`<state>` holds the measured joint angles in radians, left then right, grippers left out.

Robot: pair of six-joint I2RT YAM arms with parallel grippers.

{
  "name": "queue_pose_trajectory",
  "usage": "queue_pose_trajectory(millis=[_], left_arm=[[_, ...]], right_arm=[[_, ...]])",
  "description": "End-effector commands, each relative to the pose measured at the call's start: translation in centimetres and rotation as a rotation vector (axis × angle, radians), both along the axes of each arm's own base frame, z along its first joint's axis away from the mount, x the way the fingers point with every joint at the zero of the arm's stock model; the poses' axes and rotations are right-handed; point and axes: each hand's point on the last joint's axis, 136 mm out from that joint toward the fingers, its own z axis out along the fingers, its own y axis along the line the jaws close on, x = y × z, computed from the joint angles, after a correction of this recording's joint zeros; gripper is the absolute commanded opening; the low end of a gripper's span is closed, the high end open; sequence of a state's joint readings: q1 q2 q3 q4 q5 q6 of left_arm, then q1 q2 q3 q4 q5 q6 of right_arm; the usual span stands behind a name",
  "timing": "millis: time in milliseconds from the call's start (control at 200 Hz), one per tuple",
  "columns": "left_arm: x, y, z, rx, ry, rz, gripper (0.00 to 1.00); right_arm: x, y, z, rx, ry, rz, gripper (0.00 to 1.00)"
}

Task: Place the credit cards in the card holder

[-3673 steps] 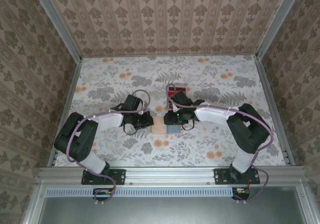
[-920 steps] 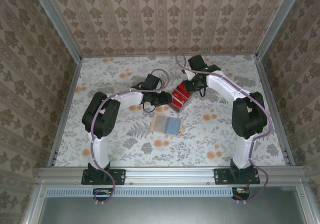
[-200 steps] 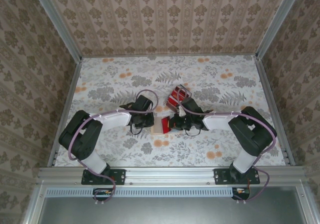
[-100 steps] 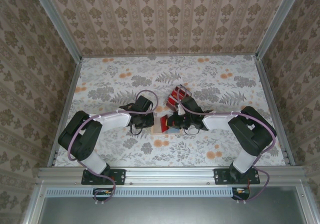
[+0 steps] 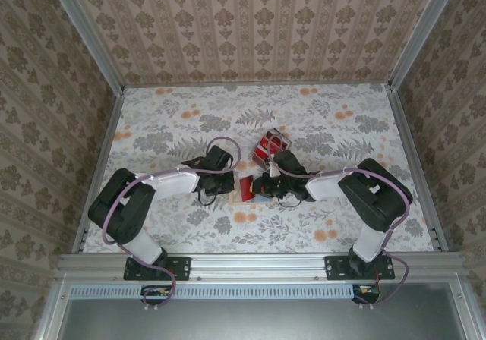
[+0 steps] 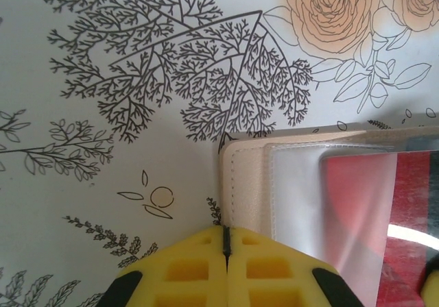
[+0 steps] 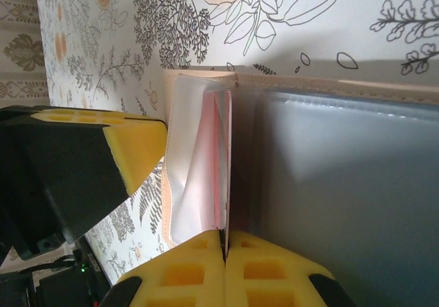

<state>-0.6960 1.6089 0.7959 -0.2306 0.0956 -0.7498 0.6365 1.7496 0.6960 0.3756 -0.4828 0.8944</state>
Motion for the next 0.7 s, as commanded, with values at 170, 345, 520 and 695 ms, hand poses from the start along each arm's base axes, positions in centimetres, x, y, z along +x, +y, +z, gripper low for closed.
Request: queue_pose_trajectory(millis=[170,345,520,695], left_arm=[[-2.7,-0.1,-1.5,0.018,0.086,-0.036,0.04],[-2.8,-0.1,-1.5,0.022,0.083,-0.035,0.03],[-2.9,0.3,-1.4,0.033,0.08,-0.029,0.03],[-2.9,0.4,-1.5,0.039,0.083,-0.026,0.02]], right_arm=[[-1.1,1.0,-1.3,-0.249,-0.061,0.018,0.08],[-1.2,1.3,-1.0,-0.31,-0.097,0.029,0.14],[-1.1,0.1,0.2,-0.372,-0.133,0.033,0.29],[-1.0,-0.7,2.3,-0.389,-0.172,0.037,0.34]])
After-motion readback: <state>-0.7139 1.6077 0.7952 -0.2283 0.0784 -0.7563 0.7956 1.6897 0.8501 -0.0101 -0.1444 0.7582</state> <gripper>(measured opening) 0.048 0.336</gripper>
